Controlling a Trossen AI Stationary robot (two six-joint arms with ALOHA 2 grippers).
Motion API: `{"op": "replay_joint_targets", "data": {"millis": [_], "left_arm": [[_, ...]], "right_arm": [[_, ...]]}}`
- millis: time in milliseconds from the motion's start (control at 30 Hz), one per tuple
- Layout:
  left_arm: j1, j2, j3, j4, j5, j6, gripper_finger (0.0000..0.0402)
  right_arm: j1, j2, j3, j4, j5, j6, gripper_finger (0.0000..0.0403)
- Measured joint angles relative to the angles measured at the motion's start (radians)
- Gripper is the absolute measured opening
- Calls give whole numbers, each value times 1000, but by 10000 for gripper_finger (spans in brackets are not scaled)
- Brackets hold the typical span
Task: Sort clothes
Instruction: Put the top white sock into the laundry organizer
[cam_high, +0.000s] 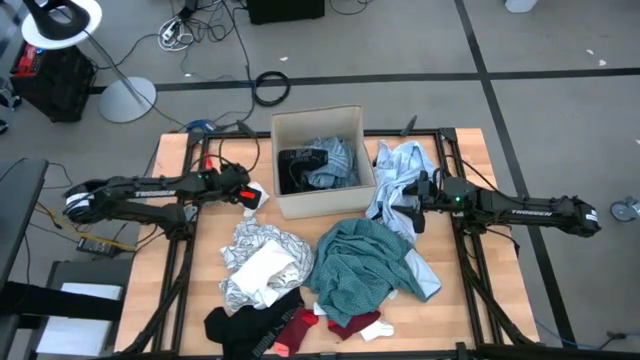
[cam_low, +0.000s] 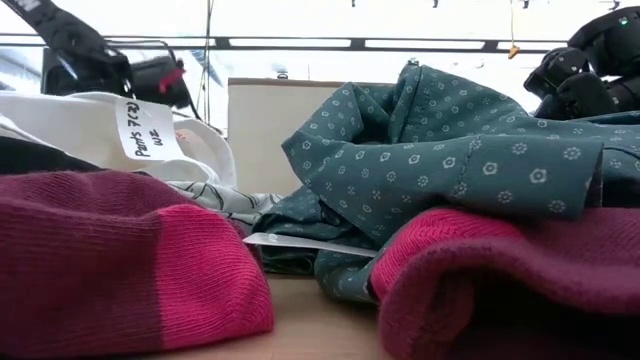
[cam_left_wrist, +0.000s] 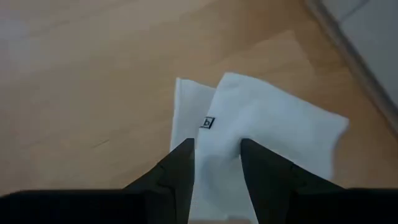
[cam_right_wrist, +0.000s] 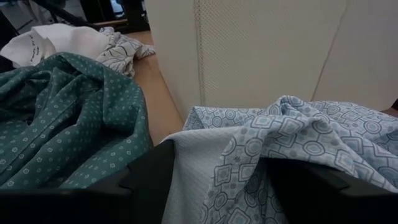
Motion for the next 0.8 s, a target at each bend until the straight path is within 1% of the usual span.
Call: {"op": "replay_joint_targets", "data": {"millis": [67,133,167,233,267,367,433,500,633,733,800], "left_arm": [[-1,28,-6,18,24,-23,133],[-1,51,-3,12,44,-41,112],[-1,54,0,6,45,-31,91],[-1,49,17,-9,50,12,35],[-1,44,29,-12,50,29,19],[-2,4,90,-73,50,45,11],[-2,-23,153,-154,45,70,6],[-2,-56,230,-263,21,88,4],[-11,-106,400,-420,-39,124,2],[-25,-130,532,-459,-82,170,2],[-36,-139,612,-468,-85,207,1]], "right_arm": [[0,0,0,2,0,0,254],[0,0,0,3,0,0,254],[0,0,0,3,0,0,254],[0,0,0,3,0,0,254],[0,0,0,3,0,0,254],[0,0,0,3,0,0,254],[0,0,0,4,0,0,254],[0,0,0,4,0,0,254],[0,0,0,4,0,0,254],[0,0,0,5,0,0,254],[0,0,0,5,0,0,254]]}}
